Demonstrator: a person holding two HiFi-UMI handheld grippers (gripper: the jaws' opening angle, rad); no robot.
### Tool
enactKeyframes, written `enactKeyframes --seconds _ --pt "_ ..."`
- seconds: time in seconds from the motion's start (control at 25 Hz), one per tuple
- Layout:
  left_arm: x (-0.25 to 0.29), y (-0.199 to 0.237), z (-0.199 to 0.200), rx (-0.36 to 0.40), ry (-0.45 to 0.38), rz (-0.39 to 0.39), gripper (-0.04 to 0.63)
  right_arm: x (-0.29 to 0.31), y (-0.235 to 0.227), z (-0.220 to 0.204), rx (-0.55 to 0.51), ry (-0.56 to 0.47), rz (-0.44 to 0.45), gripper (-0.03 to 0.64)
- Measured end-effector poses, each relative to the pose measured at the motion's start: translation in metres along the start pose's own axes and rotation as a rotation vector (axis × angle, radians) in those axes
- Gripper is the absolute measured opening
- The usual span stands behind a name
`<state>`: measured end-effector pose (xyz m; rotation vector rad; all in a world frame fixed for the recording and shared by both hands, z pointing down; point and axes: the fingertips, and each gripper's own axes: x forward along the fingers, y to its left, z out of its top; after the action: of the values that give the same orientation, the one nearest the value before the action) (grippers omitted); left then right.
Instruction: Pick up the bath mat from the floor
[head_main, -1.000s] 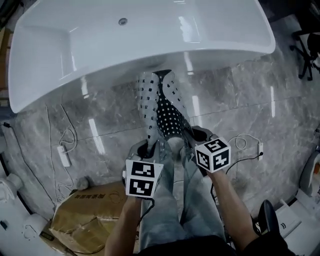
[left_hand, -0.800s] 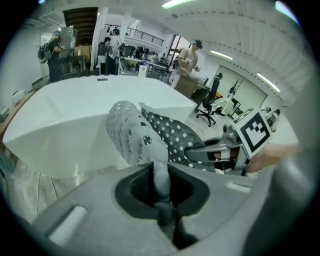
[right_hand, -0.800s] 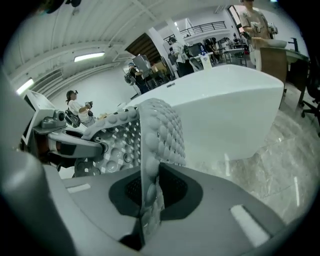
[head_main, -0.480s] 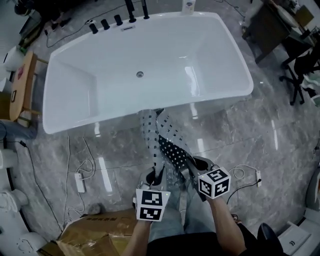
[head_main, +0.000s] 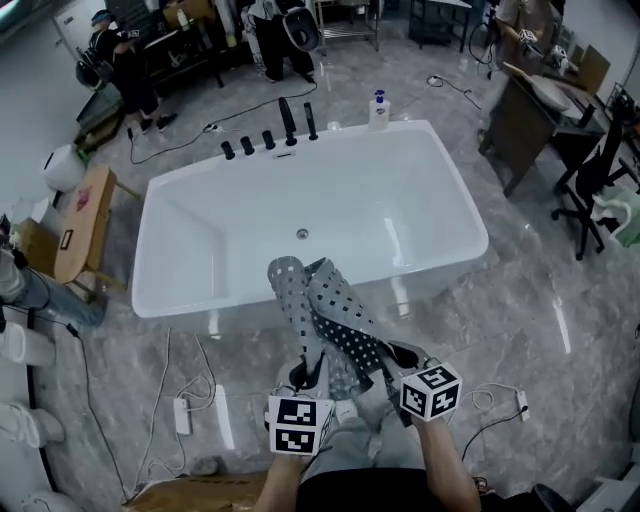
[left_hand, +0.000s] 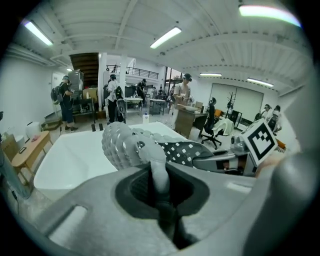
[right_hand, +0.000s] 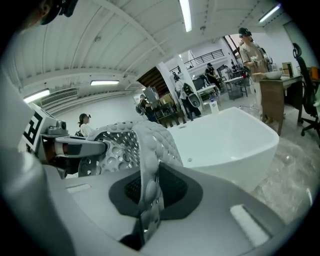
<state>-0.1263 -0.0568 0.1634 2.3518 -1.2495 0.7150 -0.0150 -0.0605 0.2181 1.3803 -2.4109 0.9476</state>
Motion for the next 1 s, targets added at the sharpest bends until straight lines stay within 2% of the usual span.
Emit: enactKeyframes --seconds 0.44,0.64,1.0 --pt "-0.042 0.007 0.114 0.07 -0.239 0.024 0.021 -0.021 0.038 0.127 -0.072 -0.22 0.003 0.02" --pt "-0.07 0.014 0.171 0.107 -0.372 0.044 0.021 -0.041 0.059 0.194 -0.149 -0.342 0.016 0.02" --pt "-0.13 0.038 0.242 0.154 -0.539 0.091 0.021 -0.075 0.114 0.291 -0.299 -0.51 0.01 0.02"
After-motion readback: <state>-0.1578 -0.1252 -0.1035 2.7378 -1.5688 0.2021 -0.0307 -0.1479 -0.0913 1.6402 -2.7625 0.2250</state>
